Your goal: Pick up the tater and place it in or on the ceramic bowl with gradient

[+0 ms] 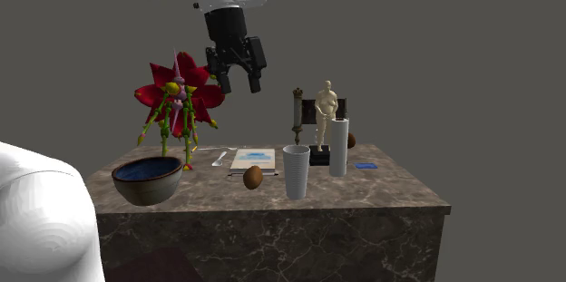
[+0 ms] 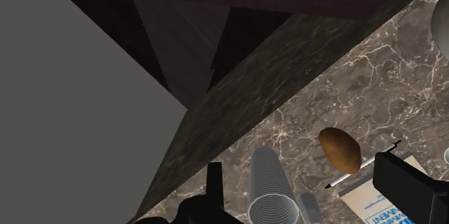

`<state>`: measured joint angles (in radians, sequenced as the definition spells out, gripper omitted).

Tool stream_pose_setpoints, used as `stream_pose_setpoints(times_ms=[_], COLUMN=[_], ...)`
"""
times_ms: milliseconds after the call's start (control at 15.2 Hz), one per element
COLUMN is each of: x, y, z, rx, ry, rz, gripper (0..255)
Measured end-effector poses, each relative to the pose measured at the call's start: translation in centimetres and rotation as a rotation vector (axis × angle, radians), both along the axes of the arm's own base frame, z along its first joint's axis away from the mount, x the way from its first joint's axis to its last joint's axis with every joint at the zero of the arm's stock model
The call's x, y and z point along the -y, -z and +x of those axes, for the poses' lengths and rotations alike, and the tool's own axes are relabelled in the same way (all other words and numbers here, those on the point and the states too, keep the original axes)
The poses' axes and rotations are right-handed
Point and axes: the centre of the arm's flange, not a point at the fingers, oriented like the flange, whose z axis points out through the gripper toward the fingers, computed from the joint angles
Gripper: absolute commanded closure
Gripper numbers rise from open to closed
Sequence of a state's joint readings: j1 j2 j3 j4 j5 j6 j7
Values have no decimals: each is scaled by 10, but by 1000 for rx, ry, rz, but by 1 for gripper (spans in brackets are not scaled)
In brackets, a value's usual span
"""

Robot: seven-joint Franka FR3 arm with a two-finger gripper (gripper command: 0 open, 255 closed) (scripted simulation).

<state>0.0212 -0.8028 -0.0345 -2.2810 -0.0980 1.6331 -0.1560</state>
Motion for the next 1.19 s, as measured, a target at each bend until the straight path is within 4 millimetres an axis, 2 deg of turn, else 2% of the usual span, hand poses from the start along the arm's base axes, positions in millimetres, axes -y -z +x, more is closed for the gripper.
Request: stream_pose_setpoints(times_ms=[198,528,858,1056,1188], x=[-7,-36,-73,-95,-108], y=[10,52,98,125,145], z=[10,46,86,103,122], rx=[-7,-33,-60,-76,-87], ry=[-6,-27,-51,-65,-73], rz=[0,0,1,1,2], gripper=[0,0,0,0,0])
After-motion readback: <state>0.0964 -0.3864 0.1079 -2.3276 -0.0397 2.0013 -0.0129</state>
